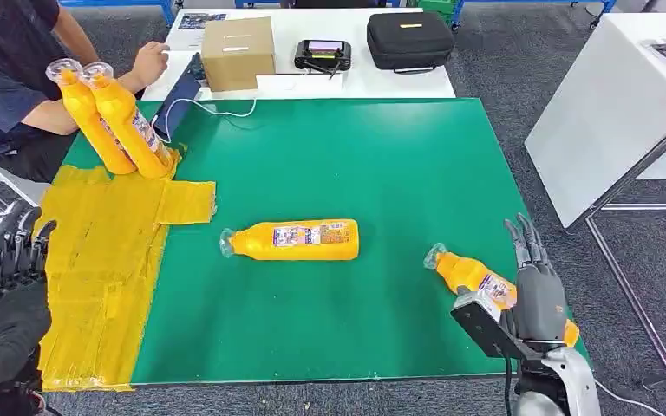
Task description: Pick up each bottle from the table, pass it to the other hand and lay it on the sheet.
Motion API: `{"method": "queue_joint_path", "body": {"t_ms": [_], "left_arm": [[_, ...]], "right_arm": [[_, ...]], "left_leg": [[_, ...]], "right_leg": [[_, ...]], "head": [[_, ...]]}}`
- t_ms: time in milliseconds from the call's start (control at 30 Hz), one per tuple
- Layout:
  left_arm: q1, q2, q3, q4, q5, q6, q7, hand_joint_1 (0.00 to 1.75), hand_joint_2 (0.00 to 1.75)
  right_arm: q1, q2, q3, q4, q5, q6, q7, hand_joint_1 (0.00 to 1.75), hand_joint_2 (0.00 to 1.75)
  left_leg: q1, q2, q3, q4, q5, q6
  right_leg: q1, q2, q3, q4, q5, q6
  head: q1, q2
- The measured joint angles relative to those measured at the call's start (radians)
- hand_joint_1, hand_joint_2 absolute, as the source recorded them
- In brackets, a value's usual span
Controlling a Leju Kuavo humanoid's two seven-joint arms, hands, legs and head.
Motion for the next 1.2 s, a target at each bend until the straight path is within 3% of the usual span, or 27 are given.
{"method": "queue_joint_path", "body": {"t_ms": [67, 400, 567, 1200], "left_arm": [[0.0, -0.002, 0.003, -0.002, 0.0, -0.005, 0.002, 0.0, 0.0], [0.0, -0.008, 0.016, -0.003, 0.0, -0.01, 0.003, 0.0, 0.0], [-0.01, -0.009, 0.015, -0.002, 0.0, -0.015, 0.012, 0.0, 0.0], [-0.08, -0.01, 0.007, 0.03, 0.021, -0.011, 0.053, 0.0, 0.0]], "right_arm": [[0.001, -0.024, 0.002, 0.01, -0.001, 0.076, 0.053, 0.0, 1.75], [0.002, -0.064, 0.005, 0.039, -0.002, 0.096, 0.064, 0.0, 1.75], [0.002, -0.103, 0.018, 0.075, -0.021, 0.201, 0.14, 0.0, 1.75], [0.003, -0.195, 0.03, 0.23, 0.028, 0.297, 0.262, 0.0, 1.75]], "left_leg": [[0.0, 0.0, 0.0, 0.0, 0.0, 0.0], [0.0, 0.0, -0.001, 0.0, 0.0, 0.0], [0.0, 0.0, 0.0, 0.0, 0.0, 0.0], [0.0, 0.0, 0.0, 0.0, 0.0, 0.0]], "right_leg": [[0.0, 0.0, 0.0, 0.0, 0.0, 0.0], [0.0, 0.0, -0.001, 0.0, 0.0, 0.0], [0.0, 0.0, -0.001, 0.0, 0.0, 0.0], [0.0, 0.0, -0.001, 0.0, 0.0, 0.0]], "head": [[0.0, 0.0], [0.0, 0.0], [0.0, 0.0], [0.0, 0.0]]}}
